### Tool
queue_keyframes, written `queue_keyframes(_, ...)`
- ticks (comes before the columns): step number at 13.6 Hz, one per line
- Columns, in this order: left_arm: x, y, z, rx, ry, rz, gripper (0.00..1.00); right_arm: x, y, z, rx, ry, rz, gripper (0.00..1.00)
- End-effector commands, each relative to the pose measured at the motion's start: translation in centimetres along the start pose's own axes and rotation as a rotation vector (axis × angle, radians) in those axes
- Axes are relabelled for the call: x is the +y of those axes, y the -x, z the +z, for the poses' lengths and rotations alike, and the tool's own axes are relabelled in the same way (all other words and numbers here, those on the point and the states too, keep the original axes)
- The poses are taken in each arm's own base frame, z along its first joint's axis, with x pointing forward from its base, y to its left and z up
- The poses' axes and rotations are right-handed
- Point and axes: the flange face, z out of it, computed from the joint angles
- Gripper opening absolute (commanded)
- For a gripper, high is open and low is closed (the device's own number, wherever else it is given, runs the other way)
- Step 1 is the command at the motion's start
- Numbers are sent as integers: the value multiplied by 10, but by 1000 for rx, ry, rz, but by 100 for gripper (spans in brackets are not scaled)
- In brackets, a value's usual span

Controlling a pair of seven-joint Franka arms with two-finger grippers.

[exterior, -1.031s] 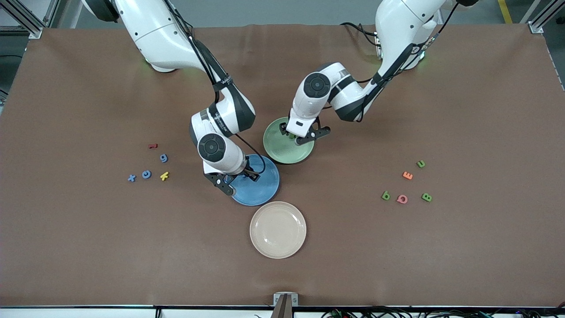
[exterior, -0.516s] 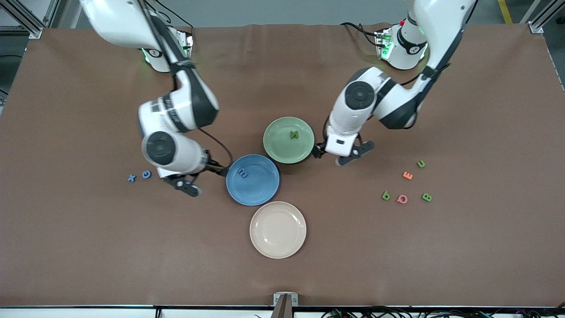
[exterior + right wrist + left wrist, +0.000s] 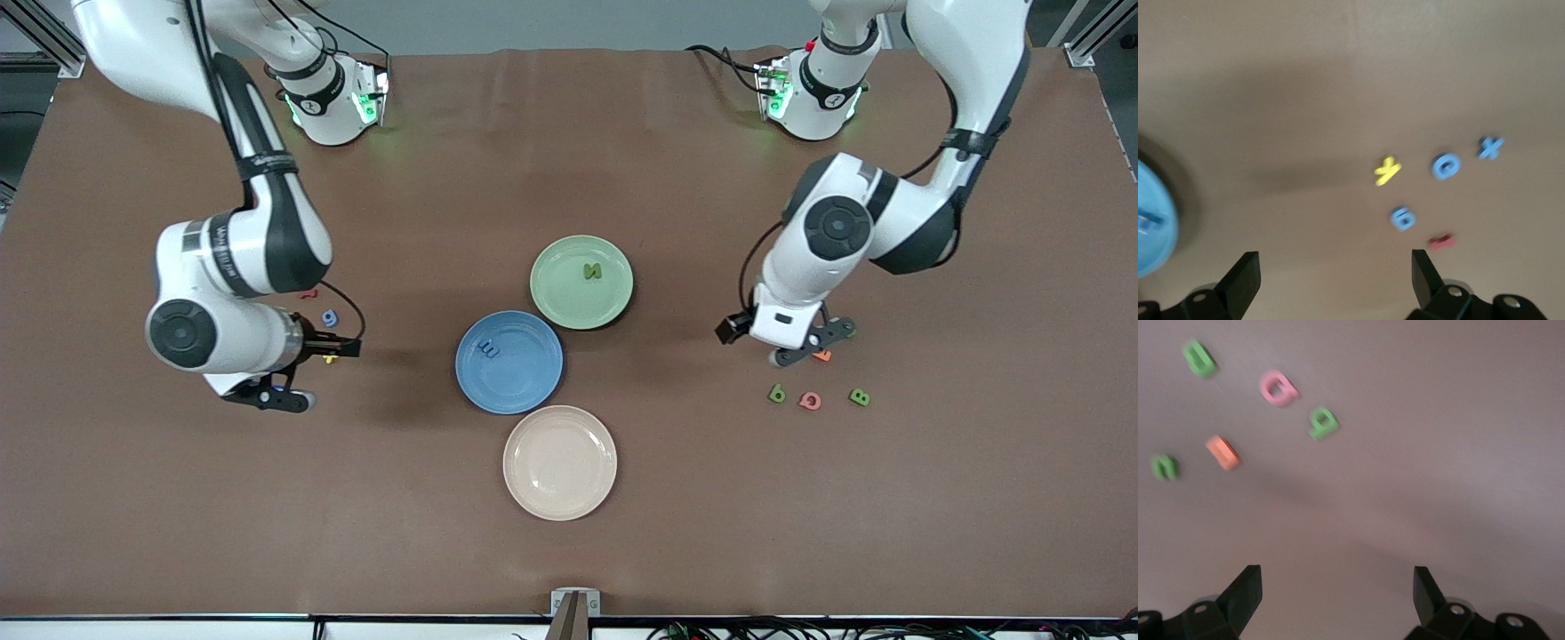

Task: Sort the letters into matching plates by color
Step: 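Move the left gripper to the green q while the right gripper reaches the x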

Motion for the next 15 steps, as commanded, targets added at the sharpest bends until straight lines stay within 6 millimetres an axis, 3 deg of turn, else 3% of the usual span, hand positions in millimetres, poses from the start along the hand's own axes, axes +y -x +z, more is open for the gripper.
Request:
queue_keyframes(1, -37, -30, 20, 9, -48, 47, 100, 59, -10, 3, 9, -19, -112, 100)
queue_keyframes(5, -45, -57, 72, 60, -59, 201, 99, 136, -25, 31, 107, -40, -224, 100)
queue_keyframes(8, -34, -62, 84, 55, -26, 367, 97, 168, -25, 52, 151, -40, -219, 99)
queue_keyframes(12, -25, -60, 99, 75, 30, 615, 88, 178, -10, 91, 164, -42, -181, 90)
queue_keyframes(15, -17, -57, 114, 78, 67, 712, 75, 176, -5, 106, 177, -40, -164, 73)
